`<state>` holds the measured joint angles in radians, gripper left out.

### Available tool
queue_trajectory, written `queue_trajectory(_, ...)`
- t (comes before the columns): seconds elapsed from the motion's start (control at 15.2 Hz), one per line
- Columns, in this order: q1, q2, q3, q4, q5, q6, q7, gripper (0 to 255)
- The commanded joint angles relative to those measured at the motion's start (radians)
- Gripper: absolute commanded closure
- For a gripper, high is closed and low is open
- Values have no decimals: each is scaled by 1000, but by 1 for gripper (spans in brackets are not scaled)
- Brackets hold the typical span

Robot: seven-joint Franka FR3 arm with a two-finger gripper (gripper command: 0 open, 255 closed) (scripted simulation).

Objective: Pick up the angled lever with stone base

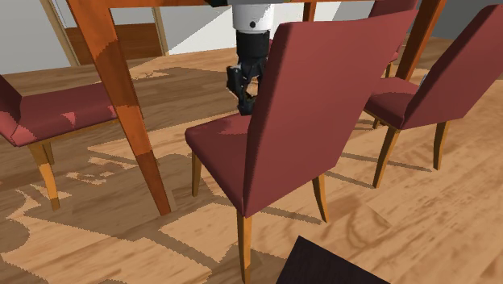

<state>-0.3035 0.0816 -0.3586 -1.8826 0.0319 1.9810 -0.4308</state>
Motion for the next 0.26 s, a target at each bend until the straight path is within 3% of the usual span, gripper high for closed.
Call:
queue_trajectory(0.0,0,-3,0,25,-1,-28,1,255)
queue_trajectory(0.2,0,-6,-1,37,-3,-43,2,255)
